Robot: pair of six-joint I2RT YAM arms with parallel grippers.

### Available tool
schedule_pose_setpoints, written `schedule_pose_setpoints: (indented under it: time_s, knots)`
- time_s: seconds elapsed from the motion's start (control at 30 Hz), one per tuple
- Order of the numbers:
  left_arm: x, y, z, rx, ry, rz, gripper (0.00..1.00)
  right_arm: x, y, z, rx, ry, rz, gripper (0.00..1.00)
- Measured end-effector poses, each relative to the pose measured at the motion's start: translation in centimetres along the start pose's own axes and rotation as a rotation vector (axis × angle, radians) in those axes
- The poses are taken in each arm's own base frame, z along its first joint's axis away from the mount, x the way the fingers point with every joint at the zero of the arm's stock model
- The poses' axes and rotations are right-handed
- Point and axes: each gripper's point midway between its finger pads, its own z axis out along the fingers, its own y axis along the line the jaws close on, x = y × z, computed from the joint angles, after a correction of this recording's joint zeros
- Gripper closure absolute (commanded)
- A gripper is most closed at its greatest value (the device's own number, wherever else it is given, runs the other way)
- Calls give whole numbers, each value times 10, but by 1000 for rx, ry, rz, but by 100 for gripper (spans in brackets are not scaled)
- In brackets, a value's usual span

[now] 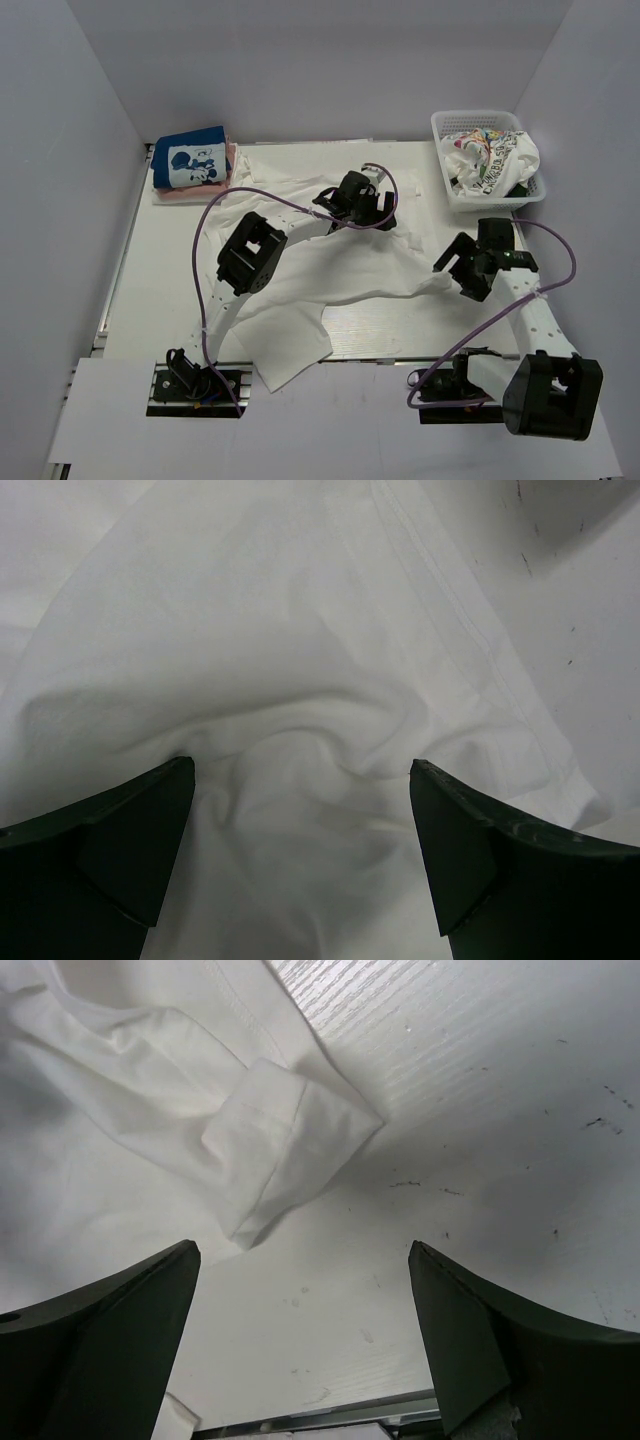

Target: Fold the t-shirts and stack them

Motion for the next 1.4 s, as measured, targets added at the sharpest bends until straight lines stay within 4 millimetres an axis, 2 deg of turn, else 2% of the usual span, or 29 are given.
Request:
schedule_pose_setpoints:
  time_s: [0.1, 0.2, 0.23, 0.33, 0.43, 0.5, 0.53, 0.57, 0.63, 0.67, 0.9, 1.1, 1.17, 1.3, 1.4]
  knots:
    - [0, 0, 0, 0, 0, 0, 0, 3, 2, 6, -6, 29, 2, 9]
    - [1, 0, 0, 2, -3, 1, 0, 3, 9, 16, -28, 54, 7, 16]
    - [1, 0, 0, 2, -4, 2, 0, 2, 11, 20, -34, 59, 9, 29]
    - [1, 0, 0, 4, -8, 3, 0, 1, 12, 28, -31, 72, 11, 55]
    - [1, 0, 0, 4, -9, 4, 0, 0, 9, 32, -8, 78, 14, 58]
    - [1, 0, -1, 5, -12, 5, 0, 0, 7, 33, 2, 79, 13, 63]
    - [1, 0, -1, 5, -13, 5, 0, 0, 7, 34, 5, 82, 14, 70]
    - [1, 0, -1, 6, -13, 5, 0, 0, 6, 35, 7, 83, 12, 87]
    - [2, 1, -1, 5, -12, 5, 0, 1, 6, 36, 9, 84, 17, 93]
    - [2, 1, -1, 6, -14, 6, 0, 0, 6, 36, 10, 81, 18, 100]
    - [2, 1, -2, 5, -16, 14, 0, -8, 0, 40, 52, 49, 15, 100]
    - [3, 3, -3, 1, -19, 15, 0, -19, 10, 33, 15, 21, -24, 100]
    - [3, 3, -3, 0, -19, 15, 0, -31, 24, 22, -35, -11, -54, 100]
    - [3, 3, -3, 0, -20, 17, 0, -72, 69, -19, -183, -148, -111, 100]
    - [3, 3, -3, -1, -20, 17, 0, -80, 85, -53, -272, -242, -141, 100]
